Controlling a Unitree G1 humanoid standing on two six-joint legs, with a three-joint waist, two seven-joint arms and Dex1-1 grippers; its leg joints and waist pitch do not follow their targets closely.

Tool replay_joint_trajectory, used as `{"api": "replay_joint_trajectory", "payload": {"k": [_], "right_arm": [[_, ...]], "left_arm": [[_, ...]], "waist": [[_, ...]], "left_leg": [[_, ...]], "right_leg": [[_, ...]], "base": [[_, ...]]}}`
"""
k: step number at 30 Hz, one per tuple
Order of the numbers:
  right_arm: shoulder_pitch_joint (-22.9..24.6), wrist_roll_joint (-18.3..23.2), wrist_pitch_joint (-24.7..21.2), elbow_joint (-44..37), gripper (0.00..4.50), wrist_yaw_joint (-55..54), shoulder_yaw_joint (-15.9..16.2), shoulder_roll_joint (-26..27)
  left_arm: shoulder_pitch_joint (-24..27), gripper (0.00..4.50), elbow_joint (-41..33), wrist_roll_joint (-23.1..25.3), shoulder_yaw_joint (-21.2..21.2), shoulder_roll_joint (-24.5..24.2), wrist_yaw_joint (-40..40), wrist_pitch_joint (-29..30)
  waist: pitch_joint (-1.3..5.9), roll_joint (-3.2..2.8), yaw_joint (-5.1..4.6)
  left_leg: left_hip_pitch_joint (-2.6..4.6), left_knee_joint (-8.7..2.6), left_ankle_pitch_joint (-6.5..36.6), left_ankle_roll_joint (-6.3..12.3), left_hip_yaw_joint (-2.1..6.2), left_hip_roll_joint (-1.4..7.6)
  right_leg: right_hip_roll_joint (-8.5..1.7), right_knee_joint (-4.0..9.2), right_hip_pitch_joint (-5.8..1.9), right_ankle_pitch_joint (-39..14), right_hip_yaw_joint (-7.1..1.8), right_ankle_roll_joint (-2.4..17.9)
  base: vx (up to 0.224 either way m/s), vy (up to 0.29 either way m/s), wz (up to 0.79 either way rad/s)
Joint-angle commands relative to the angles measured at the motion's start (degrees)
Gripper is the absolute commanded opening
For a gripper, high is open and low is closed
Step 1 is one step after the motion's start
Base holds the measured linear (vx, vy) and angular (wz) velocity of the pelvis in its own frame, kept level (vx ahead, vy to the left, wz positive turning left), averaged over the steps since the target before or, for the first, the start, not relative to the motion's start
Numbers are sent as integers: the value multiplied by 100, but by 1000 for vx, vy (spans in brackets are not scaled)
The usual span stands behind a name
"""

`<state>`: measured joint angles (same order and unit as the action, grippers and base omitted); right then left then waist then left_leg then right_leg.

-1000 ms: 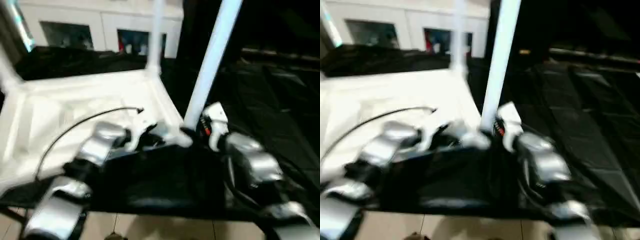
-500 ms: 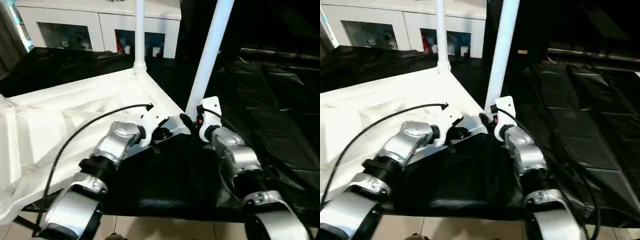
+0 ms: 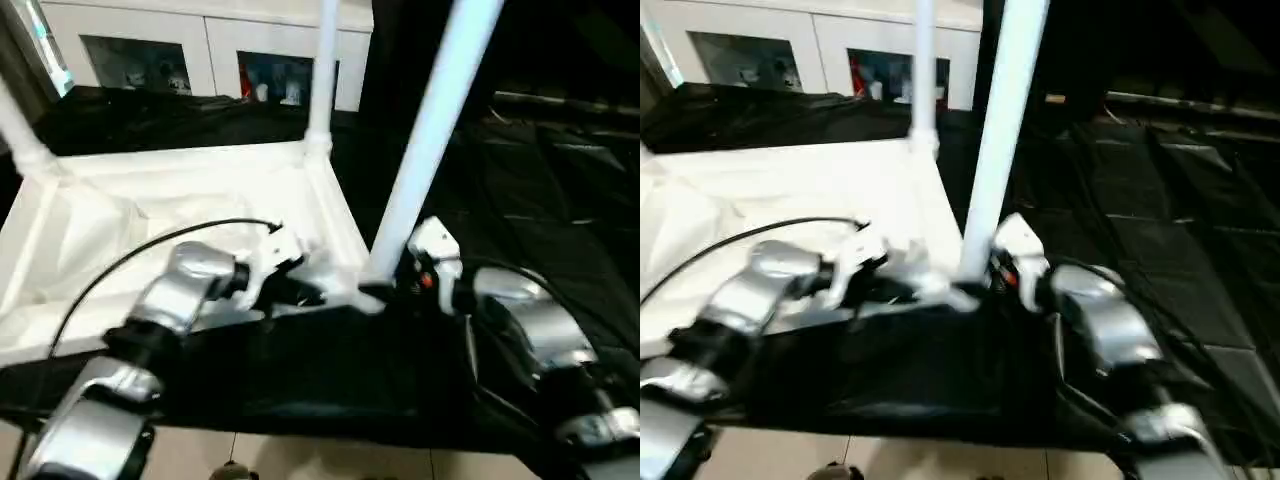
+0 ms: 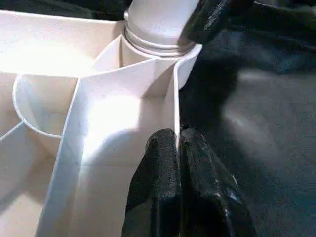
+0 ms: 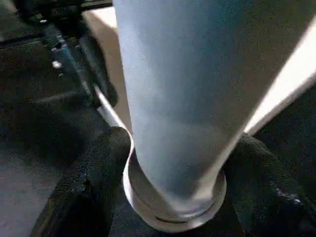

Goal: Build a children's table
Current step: Rotate leg to tighten

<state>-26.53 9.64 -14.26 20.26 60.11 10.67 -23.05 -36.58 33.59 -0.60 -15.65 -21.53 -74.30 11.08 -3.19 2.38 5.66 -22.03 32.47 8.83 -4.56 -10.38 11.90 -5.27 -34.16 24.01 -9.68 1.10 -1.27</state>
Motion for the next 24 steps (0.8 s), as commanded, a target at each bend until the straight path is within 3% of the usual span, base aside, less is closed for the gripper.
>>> {"api": "replay_joint_trajectory", "payload": {"k": [1, 5, 7, 14, 18, 24], "right_arm": [[39, 132, -87, -191, 303, 175, 19, -89], [66, 248, -209, -279, 303, 369, 29, -119], [83, 288, -262, -324, 278, 424, 46, -131], [129, 297, -402, -423, 213, 552, 108, -174], [153, 278, -421, -453, 199, 570, 126, -189], [128, 35, -383, -51, 196, -413, -63, 207]], "left_arm": [[35, 0, -268, -246, -96, 19, -353, 57], [124, 0, -419, -307, -88, -75, -528, 153], [143, 0, -442, -310, -88, -87, -536, 158], [193, 0, -542, -332, -98, -94, -521, 206], [213, 0, -593, -332, -97, -92, -504, 234], [-1, 0, -150, -75, 98, 261, 547, 167]], "waist": [[340, -23, 10], [355, -24, 22], [353, -8, 36], [347, 6, 62], [343, 3, 60], [333, 4, 33]], "left_leg": [[131, -380, 1614, 186, -31, 99], [131, -367, 1455, 174, -35, 96], [120, -358, 1359, 202, -39, 84], [125, -357, 1330, 194, -40, 88], [127, -359, 1380, 179, -42, 81], [111, -365, 1433, 95, -37, 64]], "right_leg": [[-169, 329, -273, -970, -81, 1366], [-154, 298, -269, -712, -84, 1389], [-153, 289, -274, -630, -81, 1400], [-166, 298, -271, -730, -85, 1349], [-162, 309, -264, -830, -88, 1315], [-166, 330, -252, -1001, -90, 1243]], "base": [[0, 0, 0], [0, 0, 0], [0, 0, 0], [0, 0, 0], [0, 0, 0], [0, 0, 0]]}}
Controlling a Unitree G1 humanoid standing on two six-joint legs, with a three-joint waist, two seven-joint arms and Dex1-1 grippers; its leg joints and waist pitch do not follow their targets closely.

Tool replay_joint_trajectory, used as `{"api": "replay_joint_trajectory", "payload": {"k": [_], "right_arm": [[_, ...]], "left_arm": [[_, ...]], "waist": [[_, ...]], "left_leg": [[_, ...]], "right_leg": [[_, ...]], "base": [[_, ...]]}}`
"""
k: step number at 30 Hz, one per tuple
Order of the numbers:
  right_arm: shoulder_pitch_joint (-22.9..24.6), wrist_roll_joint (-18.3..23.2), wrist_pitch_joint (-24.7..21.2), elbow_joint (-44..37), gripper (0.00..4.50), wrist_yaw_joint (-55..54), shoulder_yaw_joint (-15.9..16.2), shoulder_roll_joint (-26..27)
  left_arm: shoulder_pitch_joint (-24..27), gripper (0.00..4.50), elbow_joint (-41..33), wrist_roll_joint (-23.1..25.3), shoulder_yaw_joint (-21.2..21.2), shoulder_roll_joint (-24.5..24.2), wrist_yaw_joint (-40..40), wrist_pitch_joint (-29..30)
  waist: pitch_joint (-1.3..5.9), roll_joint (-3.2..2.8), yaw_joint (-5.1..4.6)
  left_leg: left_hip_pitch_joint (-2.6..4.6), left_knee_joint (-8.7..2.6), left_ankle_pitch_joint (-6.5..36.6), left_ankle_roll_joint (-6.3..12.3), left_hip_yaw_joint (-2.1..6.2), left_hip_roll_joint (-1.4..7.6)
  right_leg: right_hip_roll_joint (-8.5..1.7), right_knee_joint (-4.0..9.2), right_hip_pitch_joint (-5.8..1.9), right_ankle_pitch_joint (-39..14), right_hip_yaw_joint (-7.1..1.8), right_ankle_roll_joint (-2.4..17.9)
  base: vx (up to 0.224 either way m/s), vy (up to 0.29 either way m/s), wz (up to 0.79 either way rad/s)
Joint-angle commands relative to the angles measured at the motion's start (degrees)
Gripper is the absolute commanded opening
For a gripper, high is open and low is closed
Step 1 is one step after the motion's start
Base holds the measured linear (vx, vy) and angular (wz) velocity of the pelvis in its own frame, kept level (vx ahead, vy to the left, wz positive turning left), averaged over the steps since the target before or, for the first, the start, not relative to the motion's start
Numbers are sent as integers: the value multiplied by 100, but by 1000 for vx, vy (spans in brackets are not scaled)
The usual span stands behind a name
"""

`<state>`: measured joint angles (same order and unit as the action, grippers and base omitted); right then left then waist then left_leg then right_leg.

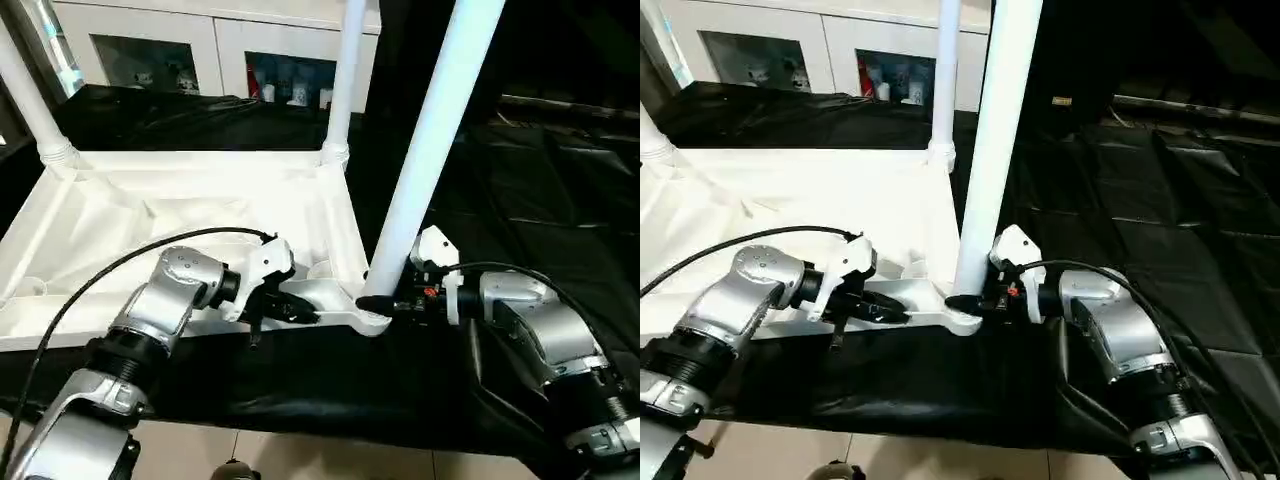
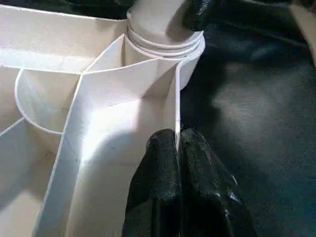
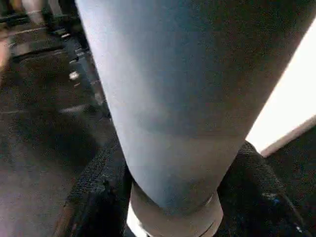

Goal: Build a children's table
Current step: Rotate leg to tighten

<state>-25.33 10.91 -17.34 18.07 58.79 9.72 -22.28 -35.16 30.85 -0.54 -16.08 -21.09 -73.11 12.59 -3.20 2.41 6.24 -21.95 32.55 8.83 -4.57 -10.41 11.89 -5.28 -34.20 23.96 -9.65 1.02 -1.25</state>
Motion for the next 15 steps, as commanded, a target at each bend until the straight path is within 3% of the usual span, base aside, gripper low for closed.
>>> {"api": "replay_joint_trajectory", "payload": {"k": [1, 3, 5, 6, 8, 10, 11, 15], "right_arm": [[-68, -227, -89, 467, 196, -867, -71, 337], [-68, -227, -89, 467, 195, -867, -71, 337], [-266, -391, -226, 1101, 195, -2207, -356, 857], [-378, -412, -311, 1382, 195, -2818, -504, 1120], [-417, -414, -324, 1468, 194, -3009, -551, 1200], [-740, -497, -159, 2056, 194, -4120, -720, 1724], [-743, -499, -156, 2061, 194, -4127, -720, 1727], [-1022, -610, 172, 2416, 194, -4381, -718, 2040]], "left_arm": [[-243, 0, 290, 4, 198, 355, 809, 27], [-243, 0, 290, 4, 198, 355, 809, 27], [-484, 0, 637, 160, 313, 738, 1730, 173], [-599, 0, 788, 214, 365, 949, 2179, 262], [-632, 0, 832, 226, 380, 1016, 2311, 281], [-802, 0, 1050, 336, 384, 1507, 3082, 374], [-803, 0, 1051, 337, 383, 1511, 3086, 375], [-841, 0, 1106, 384, 298, 1867, 3316, 337]], "waist": [[334, -4, -36], [335, 15, -55], [328, -2, -91], [312, -7, -114], [318, 5, -120], [304, -28, -136], [320, -30, -170], [336, -26, -152]], "left_leg": [[119, -377, 1518, 10, -30, 59], [108, -387, 1615, -54, -15, 48], [104, -384, 1585, -40, -27, 44], [110, -398, 1746, -129, -11, 29], [130, -403, 1847, -188, 3, 32], [119, -417, 1865, -190, 7, 34], [122, -415, 1867, -251, 7, 33], [115, -395, 1746, -149, -5, 17]], "right_leg": [[-172, 351, -233, -1183, -84, 1203], [-169, 357, -250, -1358, -76, 1147], [-163, 367, -218, -1338, -97, 1092], [-164, 395, -215, -1591, -83, 1063], [-175, 430, -218, -1869, -81, 961], [-155, 429, -202, -1754, -88, 932], [-148, 411, -193, -1669, -91, 948], [-133, 402, -227, -1263, -84, 961]], "base": [[0, 0, 0], [0, 0, 0], [0, 0, 0], [0, 0, 0], [0, 0, 0], [0, 0, 0], [0, 0, 0], [0, 0, 0]]}}
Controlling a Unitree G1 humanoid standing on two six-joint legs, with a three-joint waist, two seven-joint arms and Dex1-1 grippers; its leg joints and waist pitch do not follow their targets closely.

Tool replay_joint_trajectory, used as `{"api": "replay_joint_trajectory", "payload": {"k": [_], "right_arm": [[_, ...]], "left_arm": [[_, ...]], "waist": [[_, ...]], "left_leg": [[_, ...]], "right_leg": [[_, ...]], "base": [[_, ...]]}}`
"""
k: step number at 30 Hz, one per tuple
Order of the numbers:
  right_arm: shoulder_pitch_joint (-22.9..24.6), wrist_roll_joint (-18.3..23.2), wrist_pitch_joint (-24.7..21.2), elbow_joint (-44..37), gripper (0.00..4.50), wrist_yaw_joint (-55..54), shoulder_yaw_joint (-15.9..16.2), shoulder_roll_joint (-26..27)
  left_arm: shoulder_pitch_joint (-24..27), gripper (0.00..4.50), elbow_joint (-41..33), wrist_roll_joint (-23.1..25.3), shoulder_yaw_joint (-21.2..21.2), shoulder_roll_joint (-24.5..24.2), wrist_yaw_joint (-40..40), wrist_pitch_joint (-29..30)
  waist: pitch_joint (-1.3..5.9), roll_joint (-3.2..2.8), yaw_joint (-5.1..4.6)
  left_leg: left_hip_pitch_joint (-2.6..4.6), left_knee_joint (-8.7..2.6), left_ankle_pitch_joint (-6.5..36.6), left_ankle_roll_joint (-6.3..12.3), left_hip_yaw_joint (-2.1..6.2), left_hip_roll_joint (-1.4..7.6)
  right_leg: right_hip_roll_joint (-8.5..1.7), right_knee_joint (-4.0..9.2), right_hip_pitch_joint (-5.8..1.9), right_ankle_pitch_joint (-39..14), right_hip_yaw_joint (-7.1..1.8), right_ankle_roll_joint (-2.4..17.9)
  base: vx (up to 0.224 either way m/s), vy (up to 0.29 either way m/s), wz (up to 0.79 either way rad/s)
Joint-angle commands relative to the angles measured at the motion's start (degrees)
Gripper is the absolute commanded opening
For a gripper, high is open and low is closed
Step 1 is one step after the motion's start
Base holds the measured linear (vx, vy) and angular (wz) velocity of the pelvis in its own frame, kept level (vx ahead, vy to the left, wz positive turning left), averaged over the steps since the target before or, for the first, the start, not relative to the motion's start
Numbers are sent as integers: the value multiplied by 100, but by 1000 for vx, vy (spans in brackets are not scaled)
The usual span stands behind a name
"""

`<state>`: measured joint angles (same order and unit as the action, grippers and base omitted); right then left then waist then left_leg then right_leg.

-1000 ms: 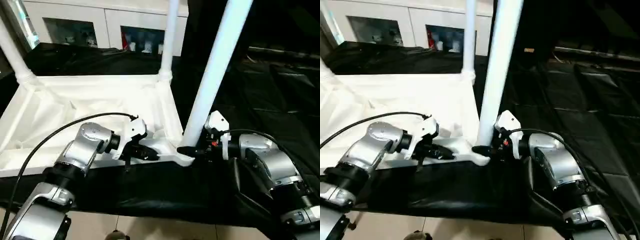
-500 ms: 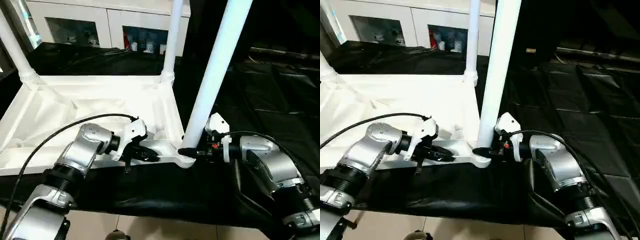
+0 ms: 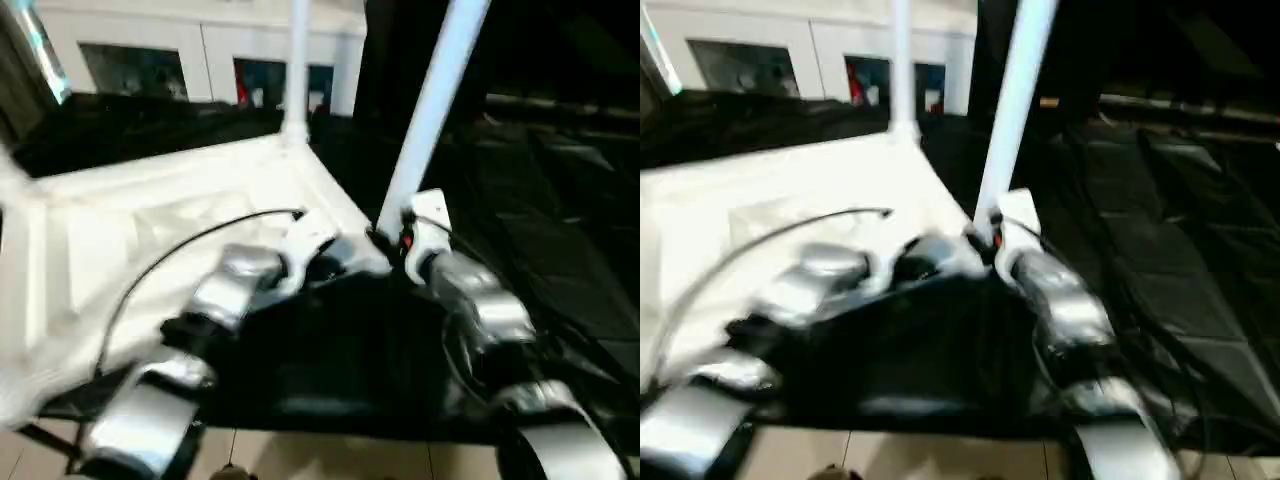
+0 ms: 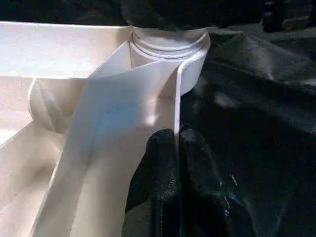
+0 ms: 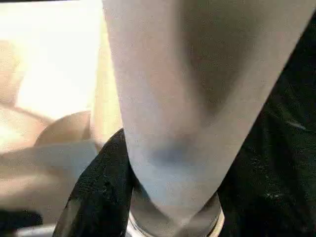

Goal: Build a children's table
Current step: Rotate leg to tighten

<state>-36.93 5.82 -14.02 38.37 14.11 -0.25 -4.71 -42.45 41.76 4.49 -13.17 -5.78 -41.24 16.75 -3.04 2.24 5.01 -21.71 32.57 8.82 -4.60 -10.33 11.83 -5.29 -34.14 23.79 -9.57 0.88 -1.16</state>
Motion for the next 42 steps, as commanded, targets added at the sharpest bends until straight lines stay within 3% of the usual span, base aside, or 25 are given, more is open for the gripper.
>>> {"api": "replay_joint_trajectory", "payload": {"k": [1, 2, 5, 9, 11, 14, 18, 21, 25, 30, 40, 42], "right_arm": [[134, -97, -154, 386, 194, 98, 276, 284], [103, -34, -106, 369, 194, 209, 220, 281], [57, 106, -18, 355, 263, 418, 69, 234], [49, 160, 111, 285, 291, 855, 99, 75], [53, 191, 189, 259, 310, 1144, 165, -25], [295, 51, 221, -227, 344, 2211, 587, -575], [525, 53, 122, -663, 357, 3065, 826, -1030], [751, 250, -46, -1173, 357, 3871, 928, -1461], [870, 380, -144, -1436, 357, 4302, 1007, -1740], [952, 486, -207, -1632, 340, 4679, 1044, -1939], [1068, 589, -422, -1929, 237, 4898, 1067, -1983], [1078, 601, -439, -1942, 237, 4931, 1067, -1999]], "left_arm": [[-111, 0, 14, -120, 5, 339, 124, -84], [-98, 0, -3, -129, -10, 334, 63, -123], [-81, 0, 18, -143, -17, 224, -119, -243], [-25, 0, -29, -188, -41, 39, -482, -396], [8, 0, -69, -205, -60, -50, -621, -482], [102, 0, -180, -268, -102, -393, -1174, -501], [213, 0, -380, -395, -138, -671, -1784, -621], [383, 0, -744, -668, -161, -953, -2547, -678], [501, 0, -960, -728, -257, -1142, -2932, -629], [582, 0, -1040, -742, -268, -1231, -3131, -662], [671, 0, -1208, -787, -282, -1307, -3282, -574], [675, 0, -1221, -783, -277, -1303, -3279, -561]], "waist": [[323, -10, -16], [318, 18, -17], [314, 1, -9], [323, 17, -11], [328, 15, -10], [323, 7, 12], [328, 16, 19], [330, 16, 27], [323, 15, 49], [309, 19, 98], [304, 42, 133], [300, 34, 133]], "left_leg": [[82, -397, 1680, -92, -17, 21], [77, -395, 1661, -47, -24, 20], [76, -406, 1706, -1, -20, 28], [60, -396, 1581, 65, -25, 35], [58, -389, 1519, 104, -32, 37], [61, -383, 1490, 170, -37, 48], [62, -387, 1471, 208, -32, 60], [60, -379, 1373, 299, -35, 74], [81, -376, 1430, 302, -51, 94], [81, -381, 1477, 267, -53, 101], [81, -379, 1418, 222, -50, 90], [82, -383, 1434, 217, -48, 94]], "right_leg": [[-131, 392, -225, -1182, -65, 950], [-125, 399, -226, -1155, -64, 945], [-134, 408, -228, -1273, -65, 929], [-136, 389, -238, -1102, -61, 991], [-141, 380, -244, -1006, -64, 1035], [-147, 383, -255, -966, -58, 1073], [-151, 378, -264, -943, -55, 1141], [-143, 336, -274, -691, -54, 1265], [-153, 339, -246, -822, -58, 1367], [-166, 347, -238, -979, -67, 1292], [-167, 342, -230, -1032, -66, 1230], [-171, 347, -225, -1068, -69, 1223]], "base": [[0, 0, 0], [0, 0, 0], [0, 0, 0], [0, 0, 0], [0, 0, 0], [0, 0, 0], [0, 0, 0], [0, 0, 0], [0, 0, 0], [0, 0, 0], [0, 0, 0], [0, 0, 0]]}}
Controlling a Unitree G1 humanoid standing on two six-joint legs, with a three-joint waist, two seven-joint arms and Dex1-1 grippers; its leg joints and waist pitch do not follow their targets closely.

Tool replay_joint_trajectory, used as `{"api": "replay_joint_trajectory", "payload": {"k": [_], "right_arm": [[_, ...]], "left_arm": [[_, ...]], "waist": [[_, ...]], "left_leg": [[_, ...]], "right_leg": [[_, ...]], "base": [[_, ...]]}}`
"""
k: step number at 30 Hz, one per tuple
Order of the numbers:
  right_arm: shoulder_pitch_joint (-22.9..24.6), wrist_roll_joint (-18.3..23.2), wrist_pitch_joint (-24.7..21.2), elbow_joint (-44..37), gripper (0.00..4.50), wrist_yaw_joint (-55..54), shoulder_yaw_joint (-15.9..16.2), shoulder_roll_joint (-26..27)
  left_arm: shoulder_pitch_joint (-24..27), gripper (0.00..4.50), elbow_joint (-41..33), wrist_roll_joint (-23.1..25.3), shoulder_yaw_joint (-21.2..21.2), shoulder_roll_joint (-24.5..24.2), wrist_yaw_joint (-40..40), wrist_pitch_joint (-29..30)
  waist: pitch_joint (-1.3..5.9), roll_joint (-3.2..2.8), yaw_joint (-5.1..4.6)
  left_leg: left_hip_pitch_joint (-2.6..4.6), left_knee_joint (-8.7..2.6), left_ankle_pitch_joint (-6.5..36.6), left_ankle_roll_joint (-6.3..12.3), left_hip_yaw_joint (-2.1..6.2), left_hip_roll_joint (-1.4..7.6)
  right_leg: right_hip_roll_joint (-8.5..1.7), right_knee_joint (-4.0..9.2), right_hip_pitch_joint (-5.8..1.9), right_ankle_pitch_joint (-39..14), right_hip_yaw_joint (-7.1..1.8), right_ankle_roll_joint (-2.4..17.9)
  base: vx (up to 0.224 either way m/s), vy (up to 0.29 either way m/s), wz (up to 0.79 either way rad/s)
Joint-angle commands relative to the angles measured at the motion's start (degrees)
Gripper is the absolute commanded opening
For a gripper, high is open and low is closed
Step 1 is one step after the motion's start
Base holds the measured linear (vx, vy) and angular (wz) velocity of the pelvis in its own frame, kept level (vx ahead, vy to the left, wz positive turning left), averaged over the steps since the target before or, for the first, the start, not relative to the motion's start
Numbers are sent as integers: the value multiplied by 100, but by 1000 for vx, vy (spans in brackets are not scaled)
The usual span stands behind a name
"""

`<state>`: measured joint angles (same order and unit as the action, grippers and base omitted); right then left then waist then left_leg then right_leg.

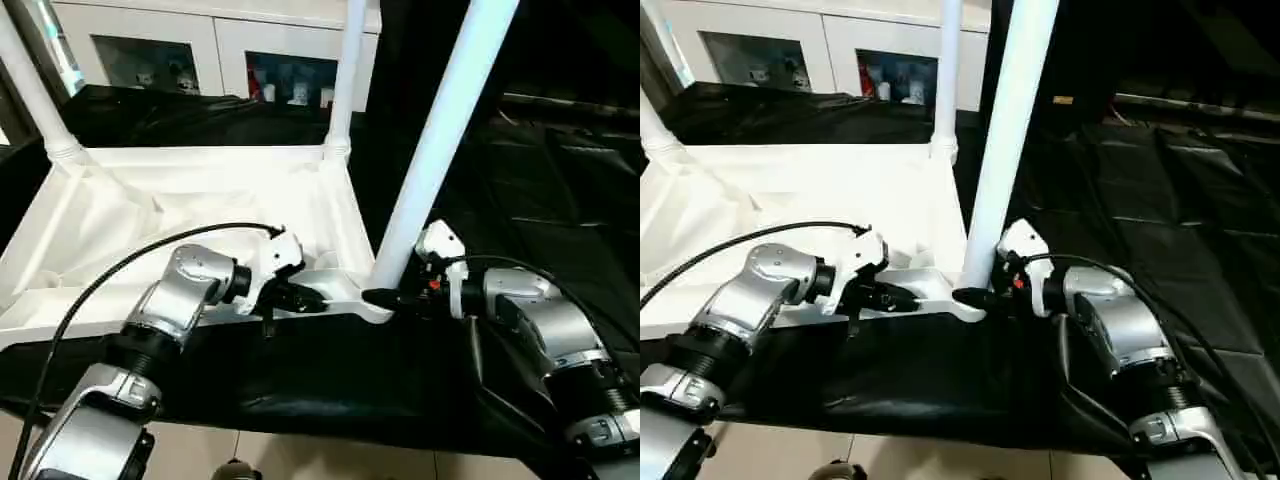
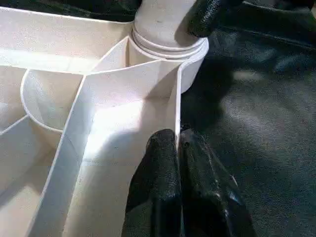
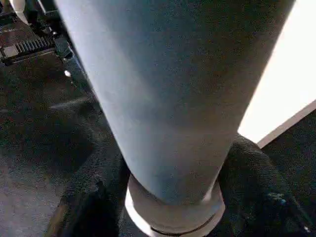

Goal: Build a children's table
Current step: Rotate leg to tighten

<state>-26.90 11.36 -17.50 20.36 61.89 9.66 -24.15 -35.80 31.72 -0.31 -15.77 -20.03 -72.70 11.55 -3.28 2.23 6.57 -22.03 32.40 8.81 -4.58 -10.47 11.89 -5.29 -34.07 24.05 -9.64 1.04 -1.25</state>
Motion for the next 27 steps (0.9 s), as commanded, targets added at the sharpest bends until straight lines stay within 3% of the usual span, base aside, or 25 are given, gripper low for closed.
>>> {"api": "replay_joint_trajectory", "payload": {"k": [1, 11, 15, 17, 18, 20, 21, 24, 26, 27], "right_arm": [[76, 55, -105, -144, 221, 175, 81, -63], [126, 62, -184, -161, 200, 205, 133, -40], [92, 34, -150, 61, 200, -204, -5, 164], [-46, -185, 3, 588, 199, -1207, -226, 538], [-46, -185, 3, 588, 199, -1207, -226, 538], [-225, -380, 38, 1241, 199, -2668, -537, 1104], [-263, -396, 30, 1359, 198, -2993, -611, 1244], [-415, -469, -17, 1613, 197, -3887, -727, 1707], [-599, -597, 55, 1835, 197, -4360, -698, 2042], [-654, -646, 119, 1897, 197, -4432, -663, 2135]], "left_arm": [[12, 0, -221, -300, -15, 123, -129, -35], [50, 0, -253, -261, 11, 129, -89, 2], [3, 0, -163, -198, 66, 214, 183, 56], [-159, 0, 142, -5, 141, 417, 832, 106], [-159, 0, 142, -5, 141, 417, 832, 106], [-425, 0, 623, 246, 213, 774, 1781, 204], [-486, 0, 722, 282, 229, 875, 1987, 231], [-664, 0, 916, 328, 235, 1302, 2516, 405], [-765, 0, 1046, 414, 131, 1616, 2810, 461], [-788, 0, 1086, 461, 75, 1690, 2857, 450]], "waist": [[318, 50, -25], [306, 71, -23], [299, 73, -38], [290, 70, -57], [283, 65, -80], [281, 32, -141], [299, 60, -184], [317, 28, -185], [321, 41, -195], [320, 15, -204]], "left_leg": [[112, -366, 1432, 216, -35, 85], [109, -369, 1428, 229, -33, 81], [102, -373, 1435, 208, -33, 80], [100, -388, 1554, 130, -25, 77], [98, -391, 1619, 86, -32, 70], [124, -424, 1844, -126, -1, 60], [112, -424, 1917, -208, 12, 48], [114, -406, 1779, -166, 9, 44], [104, -399, 1690, -137, -7, 27], [103, -400, 1689, -140, -9, 24]], "right_leg": [[-166, 340, -250, -1072, -85, 1218], [-172, 352, -245, -1222, -86, 1154], [-172, 354, -231, -1255, -88, 1132], [-180, 380, -223, -1459, -85, 1093], [-176, 391, -203, -1565, -91, 1074], [-165, 417, -182, -1899, -80, 985], [-178, 420, -198, -1978, -81, 931], [-166, 415, -211, -1612, -93, 934], [-145, 402, -212, -1429, -92, 955], [-142, 415, -211, -1398, -92, 952]], "base": [[0, 0, 0], [0, 0, 0], [0, 0, 0], [0, 0, 0], [0, 0, 0], [0, 0, 0], [0, 0, 0], [0, 0, 0], [0, 0, 0], [0, 0, 0]]}}
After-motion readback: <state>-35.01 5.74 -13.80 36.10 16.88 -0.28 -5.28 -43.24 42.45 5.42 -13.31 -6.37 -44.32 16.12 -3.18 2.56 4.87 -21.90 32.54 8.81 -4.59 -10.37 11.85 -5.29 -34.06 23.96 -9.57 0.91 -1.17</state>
